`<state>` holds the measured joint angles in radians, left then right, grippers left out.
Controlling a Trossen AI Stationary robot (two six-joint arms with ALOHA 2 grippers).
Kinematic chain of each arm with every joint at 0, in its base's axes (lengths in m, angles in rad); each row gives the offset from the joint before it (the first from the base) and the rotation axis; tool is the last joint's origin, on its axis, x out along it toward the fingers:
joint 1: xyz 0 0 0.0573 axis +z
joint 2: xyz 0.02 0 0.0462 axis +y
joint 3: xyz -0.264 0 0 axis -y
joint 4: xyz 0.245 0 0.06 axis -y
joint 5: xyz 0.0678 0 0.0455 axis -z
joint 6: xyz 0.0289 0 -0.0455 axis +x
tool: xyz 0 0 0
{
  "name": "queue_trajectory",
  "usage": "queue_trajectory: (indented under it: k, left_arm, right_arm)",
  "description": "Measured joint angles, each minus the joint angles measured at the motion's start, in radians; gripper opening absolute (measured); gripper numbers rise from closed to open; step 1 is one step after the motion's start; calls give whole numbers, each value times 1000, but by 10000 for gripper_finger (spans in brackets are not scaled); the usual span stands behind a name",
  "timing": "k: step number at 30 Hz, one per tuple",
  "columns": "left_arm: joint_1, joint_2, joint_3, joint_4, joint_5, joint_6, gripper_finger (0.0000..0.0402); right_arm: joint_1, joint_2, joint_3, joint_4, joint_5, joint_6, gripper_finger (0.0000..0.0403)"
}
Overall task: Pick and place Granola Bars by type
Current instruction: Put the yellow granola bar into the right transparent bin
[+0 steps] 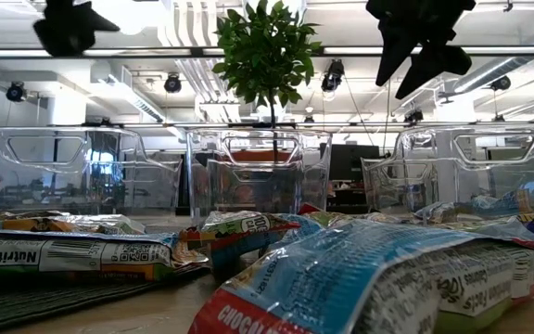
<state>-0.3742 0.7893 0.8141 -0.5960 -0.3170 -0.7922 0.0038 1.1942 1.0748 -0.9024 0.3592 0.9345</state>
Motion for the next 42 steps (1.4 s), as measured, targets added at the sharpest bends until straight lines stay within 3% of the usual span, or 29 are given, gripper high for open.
queue_trajectory:
  k: [4, 8, 13, 18, 29, 42]
  left_arm:
    - [-233, 130, 54, -125, -204, -160, 190]
    - [-427, 249, 80, -111, -351, -295, 190]
    - [-548, 426, 84, -84, -316, -331, 190]
    - [-567, 589, 83, 54, -130, -332, 190]
    - [-571, 875, 152, 122, -101, -277, 190]
    - [-556, 925, 188, -9, -121, -375, 190]
  right_arm:
    - [0, 0, 0, 0, 0, -1, 226]
    - [-1, 0, 0, 0, 7, -4, 226]
    - [-2, 0, -1, 1, 8, -15, 226]
    - [-2, 0, -2, 0, 8, -14, 226]
    - [-2, 0, -2, -2, 2, -1, 226]
    - [-2, 0, -5, -7, 0, -30, 226]
